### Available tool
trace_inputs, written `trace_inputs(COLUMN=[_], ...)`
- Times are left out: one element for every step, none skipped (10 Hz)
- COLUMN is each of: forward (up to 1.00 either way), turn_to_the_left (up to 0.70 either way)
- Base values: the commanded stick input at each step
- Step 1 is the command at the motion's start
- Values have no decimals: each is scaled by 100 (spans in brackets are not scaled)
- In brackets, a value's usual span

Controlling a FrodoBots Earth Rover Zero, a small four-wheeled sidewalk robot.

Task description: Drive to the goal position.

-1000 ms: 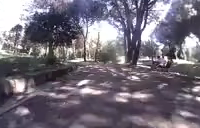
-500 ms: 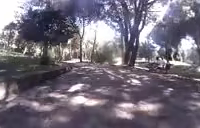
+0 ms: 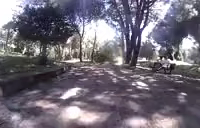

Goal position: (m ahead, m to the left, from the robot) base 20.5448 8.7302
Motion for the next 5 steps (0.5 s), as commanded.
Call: trace_inputs(forward=[85,85,85,85,85], turn_to_the_left=[0,0,0,0,0])
